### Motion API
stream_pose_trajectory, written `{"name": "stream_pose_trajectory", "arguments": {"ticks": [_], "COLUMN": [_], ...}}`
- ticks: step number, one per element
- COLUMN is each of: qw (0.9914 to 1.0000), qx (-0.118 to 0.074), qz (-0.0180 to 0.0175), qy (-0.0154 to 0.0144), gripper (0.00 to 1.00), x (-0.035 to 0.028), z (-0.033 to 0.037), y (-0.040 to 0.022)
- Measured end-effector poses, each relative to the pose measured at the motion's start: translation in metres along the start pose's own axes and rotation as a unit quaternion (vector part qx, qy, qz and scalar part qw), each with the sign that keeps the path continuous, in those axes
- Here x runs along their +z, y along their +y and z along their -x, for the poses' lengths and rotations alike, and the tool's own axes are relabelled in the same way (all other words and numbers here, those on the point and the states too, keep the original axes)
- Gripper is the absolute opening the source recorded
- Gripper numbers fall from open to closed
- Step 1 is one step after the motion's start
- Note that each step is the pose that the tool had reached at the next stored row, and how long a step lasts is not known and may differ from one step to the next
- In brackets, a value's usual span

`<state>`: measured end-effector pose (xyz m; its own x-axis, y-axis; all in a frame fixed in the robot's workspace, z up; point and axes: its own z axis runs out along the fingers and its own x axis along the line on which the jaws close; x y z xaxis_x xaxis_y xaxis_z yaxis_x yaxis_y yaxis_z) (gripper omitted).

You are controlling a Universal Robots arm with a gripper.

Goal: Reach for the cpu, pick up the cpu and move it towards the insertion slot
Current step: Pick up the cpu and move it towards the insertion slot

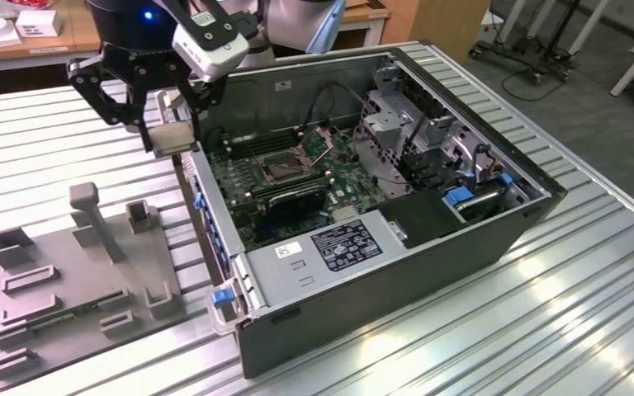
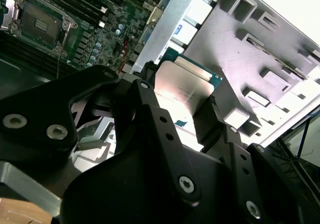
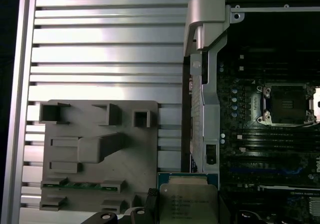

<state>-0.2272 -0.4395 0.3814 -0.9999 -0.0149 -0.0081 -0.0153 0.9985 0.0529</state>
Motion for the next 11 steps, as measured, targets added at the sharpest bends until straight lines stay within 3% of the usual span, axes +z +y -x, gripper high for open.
{"name": "stream_pose_trajectory", "arguments": {"ticks": [11], "qw": [1.0], "qx": [0.0], "qz": [0.0], "qy": [0.0], "gripper": [0.54], "x": [0.0005], "z": [0.0031], "y": [-0.0001]}}
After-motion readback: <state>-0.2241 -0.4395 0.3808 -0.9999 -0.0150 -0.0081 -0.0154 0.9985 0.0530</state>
